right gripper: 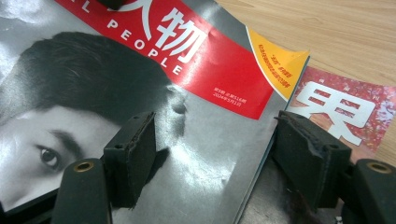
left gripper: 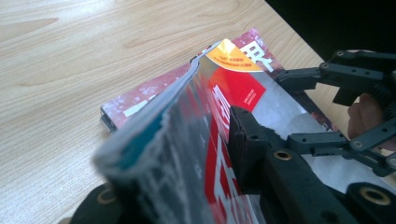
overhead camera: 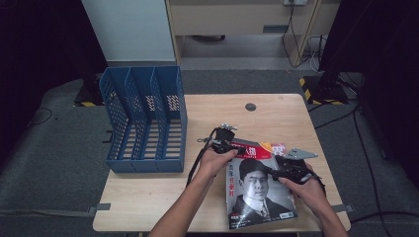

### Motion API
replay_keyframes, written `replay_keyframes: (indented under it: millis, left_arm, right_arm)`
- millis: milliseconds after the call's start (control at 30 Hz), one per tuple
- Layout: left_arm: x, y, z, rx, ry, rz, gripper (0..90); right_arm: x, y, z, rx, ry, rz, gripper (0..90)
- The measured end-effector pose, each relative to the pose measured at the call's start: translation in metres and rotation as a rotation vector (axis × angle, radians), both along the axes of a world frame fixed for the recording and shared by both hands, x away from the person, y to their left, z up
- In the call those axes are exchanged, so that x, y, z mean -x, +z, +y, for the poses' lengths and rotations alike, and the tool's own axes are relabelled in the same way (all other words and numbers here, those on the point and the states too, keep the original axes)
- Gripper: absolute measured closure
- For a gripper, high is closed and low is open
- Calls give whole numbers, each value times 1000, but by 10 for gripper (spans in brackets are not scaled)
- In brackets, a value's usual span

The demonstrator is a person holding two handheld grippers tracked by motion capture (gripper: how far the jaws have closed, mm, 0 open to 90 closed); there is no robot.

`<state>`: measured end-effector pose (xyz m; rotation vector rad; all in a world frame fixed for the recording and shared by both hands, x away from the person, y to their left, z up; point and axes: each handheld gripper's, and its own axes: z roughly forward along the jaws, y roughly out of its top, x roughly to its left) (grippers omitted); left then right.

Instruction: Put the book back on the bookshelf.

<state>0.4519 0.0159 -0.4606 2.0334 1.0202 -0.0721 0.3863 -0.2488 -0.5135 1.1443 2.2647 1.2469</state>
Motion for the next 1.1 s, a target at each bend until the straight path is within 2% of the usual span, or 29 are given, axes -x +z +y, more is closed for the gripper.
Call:
replay_keyframes:
  millis: [100,333,433,667,700,733,800,833,900,967,1000,1100]
  left_arm:
    - [0,2,0,3,-8,-12,791]
    - [-1,5,2,23,-13,-13,802]
    - [0,6,2,33,-13,-20,803]
    - [-1,6,3,36,-19,-16,803]
    - [-1,6,3,36,-19,-16,804]
    - [-2,6,3,39,-21,-17,804]
    - [-1,6,3,45,-24,-20,806]
    - [-1,8,4,53,-25,-30,809]
    - [0,10,5,55,-28,-36,810]
    - [3,16,7,63,-28,-60,814]
    - [3,16,7,63,-28,-60,815]
    - [5,23,11,76,-28,-85,817]
  right_arm:
    - [0,0,0,4,-1,-2,298]
    - [0,2,-6,-20,1,16,327]
    - [1,3,-12,-34,-8,7,340]
    - [0,7,-30,-66,-101,-26,411]
    - [0,8,-35,-58,-133,-38,452]
    - [0,8,-35,-58,-133,-38,452]
    - [-1,8,-40,-46,-171,-49,483]
    - [-2,8,-44,-30,-208,-52,491]
    - [-2,8,-47,-19,-221,-51,492]
    - [-2,8,-54,0,-270,-60,490]
    - [-2,8,-54,0,-270,-60,490]
    - [-2,9,-60,25,-329,-69,485]
